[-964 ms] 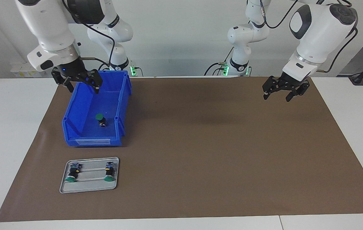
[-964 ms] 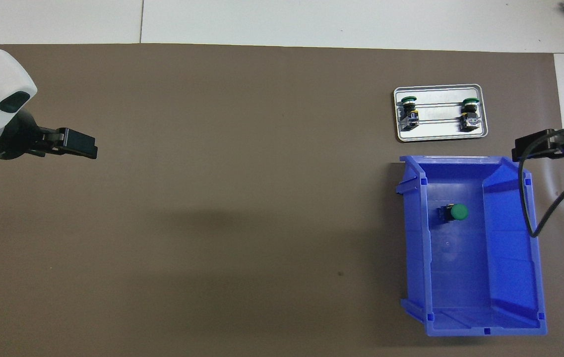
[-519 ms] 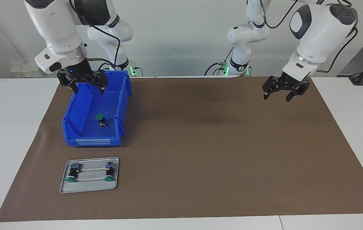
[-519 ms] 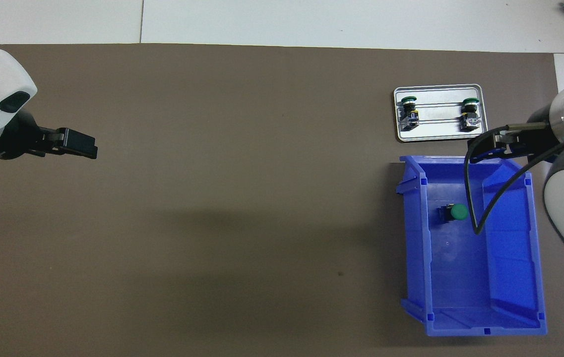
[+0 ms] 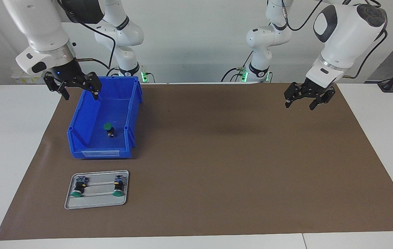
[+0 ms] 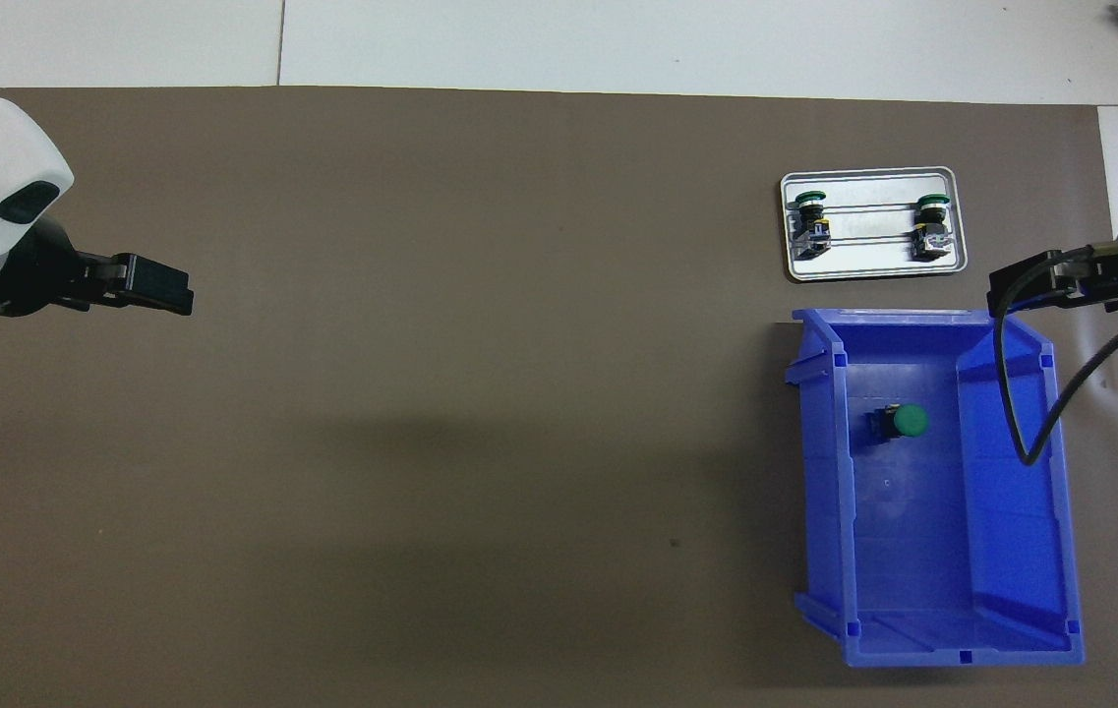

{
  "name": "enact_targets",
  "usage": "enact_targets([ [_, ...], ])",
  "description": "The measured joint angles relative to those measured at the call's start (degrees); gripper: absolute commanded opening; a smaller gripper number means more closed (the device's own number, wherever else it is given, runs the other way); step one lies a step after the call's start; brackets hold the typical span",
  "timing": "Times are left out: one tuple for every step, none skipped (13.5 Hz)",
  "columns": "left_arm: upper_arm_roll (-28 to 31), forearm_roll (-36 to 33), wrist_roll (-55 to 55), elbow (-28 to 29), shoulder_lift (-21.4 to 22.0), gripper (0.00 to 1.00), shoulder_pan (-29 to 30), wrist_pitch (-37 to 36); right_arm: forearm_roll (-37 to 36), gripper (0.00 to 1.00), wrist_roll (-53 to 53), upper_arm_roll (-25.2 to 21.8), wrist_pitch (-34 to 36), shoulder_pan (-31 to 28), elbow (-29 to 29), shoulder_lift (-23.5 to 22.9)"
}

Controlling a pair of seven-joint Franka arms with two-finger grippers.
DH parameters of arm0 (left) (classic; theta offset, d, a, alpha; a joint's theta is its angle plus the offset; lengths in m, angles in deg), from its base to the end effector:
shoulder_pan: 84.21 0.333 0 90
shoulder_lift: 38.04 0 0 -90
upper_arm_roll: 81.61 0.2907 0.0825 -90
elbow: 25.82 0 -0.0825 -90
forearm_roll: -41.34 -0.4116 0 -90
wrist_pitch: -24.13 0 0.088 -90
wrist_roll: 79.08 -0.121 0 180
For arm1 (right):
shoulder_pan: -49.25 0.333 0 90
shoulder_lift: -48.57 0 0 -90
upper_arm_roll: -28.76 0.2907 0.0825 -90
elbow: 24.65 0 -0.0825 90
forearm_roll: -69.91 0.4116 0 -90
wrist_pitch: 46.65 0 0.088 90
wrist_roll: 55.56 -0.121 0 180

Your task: Place and press button with both arms

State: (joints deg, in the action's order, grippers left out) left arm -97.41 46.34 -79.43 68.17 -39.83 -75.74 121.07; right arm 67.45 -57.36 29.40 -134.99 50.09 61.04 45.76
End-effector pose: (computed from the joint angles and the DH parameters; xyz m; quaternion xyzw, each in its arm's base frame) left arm 0.5937 -0.0841 0.5436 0.9969 -0.0620 0.0078 0.0482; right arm 0.5936 0.0099 0.5914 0.9998 -0.0034 -0.0008 0.0212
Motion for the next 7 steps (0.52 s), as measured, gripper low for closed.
enact_targets([
  [0.0, 0.0, 0.0, 0.0, 0.0, 1.0, 0.0, 0.0, 0.0, 1.0, 0.0, 0.0, 0.07, -0.1, 0.02, 0.02],
  [0.0, 0.0, 0.0, 0.0, 0.0, 1.0, 0.0, 0.0, 0.0, 1.0, 0.0, 0.0, 0.2, -0.2, 0.07, 0.02],
  [0.0, 0.0, 0.0, 0.0, 0.0, 1.0, 0.0, 0.0, 0.0, 1.0, 0.01, 0.0, 0.22, -0.28, 0.1, 0.02],
  [0.0, 0.0, 0.0, 0.0, 0.0, 1.0, 0.0, 0.0, 0.0, 1.0, 0.23, 0.0, 0.23, -0.31, 0.12, 0.02],
  [0.0, 0.0, 0.0, 0.0, 0.0, 1.0, 0.0, 0.0, 0.0, 1.0, 0.6, 0.0, 0.24, -0.34, 0.15, 0.02],
  [0.0, 0.0, 0.0, 0.0, 0.0, 1.0, 0.0, 0.0, 0.0, 1.0, 0.91, 0.0, 0.25, -0.43, 0.17, 0.02],
  [0.0, 0.0, 0.0, 0.0, 0.0, 1.0, 0.0, 0.0, 0.0, 1.0, 0.96, -0.01, 0.26, -0.52, 0.2, 0.02],
])
